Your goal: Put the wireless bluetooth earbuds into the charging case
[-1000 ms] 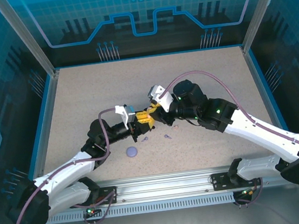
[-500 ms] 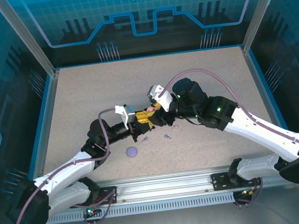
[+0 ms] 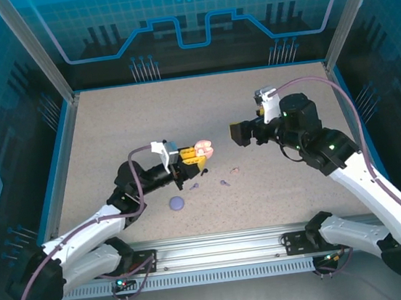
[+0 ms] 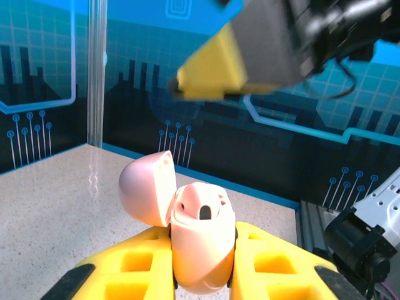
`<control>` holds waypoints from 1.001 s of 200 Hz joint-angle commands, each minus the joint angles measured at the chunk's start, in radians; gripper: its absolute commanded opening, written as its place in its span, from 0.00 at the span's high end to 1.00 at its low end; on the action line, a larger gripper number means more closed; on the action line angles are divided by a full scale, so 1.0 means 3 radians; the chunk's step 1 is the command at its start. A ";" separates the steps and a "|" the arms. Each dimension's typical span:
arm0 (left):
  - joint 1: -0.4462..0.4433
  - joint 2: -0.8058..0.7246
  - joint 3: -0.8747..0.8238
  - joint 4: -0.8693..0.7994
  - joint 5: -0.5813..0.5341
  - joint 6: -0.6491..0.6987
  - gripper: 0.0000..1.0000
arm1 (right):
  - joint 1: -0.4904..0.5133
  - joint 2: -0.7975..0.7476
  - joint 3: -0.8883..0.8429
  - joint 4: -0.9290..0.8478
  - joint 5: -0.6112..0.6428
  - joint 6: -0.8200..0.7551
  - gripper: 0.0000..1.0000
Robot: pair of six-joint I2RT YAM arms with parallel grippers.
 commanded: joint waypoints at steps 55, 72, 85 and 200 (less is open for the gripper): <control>-0.0031 -0.0257 -0.0062 0.0058 -0.0112 0.0142 0.99 | -0.0081 0.1044 -0.0630 -0.0045 0.0197 0.0686 0.00; -0.0028 -0.0271 -0.0051 0.0039 -0.0115 0.0145 0.99 | 0.0026 0.1348 -0.0609 0.0019 0.0343 0.0719 0.00; -0.0028 -0.0275 -0.0044 0.0035 -0.0115 0.0137 0.99 | 0.0098 0.1576 -0.0547 0.0041 0.0411 0.0720 0.00; -0.0030 -0.0313 -0.0023 -0.0027 -0.0130 0.0151 0.99 | 0.0328 0.2638 -0.0050 -0.0337 0.0711 0.0633 0.00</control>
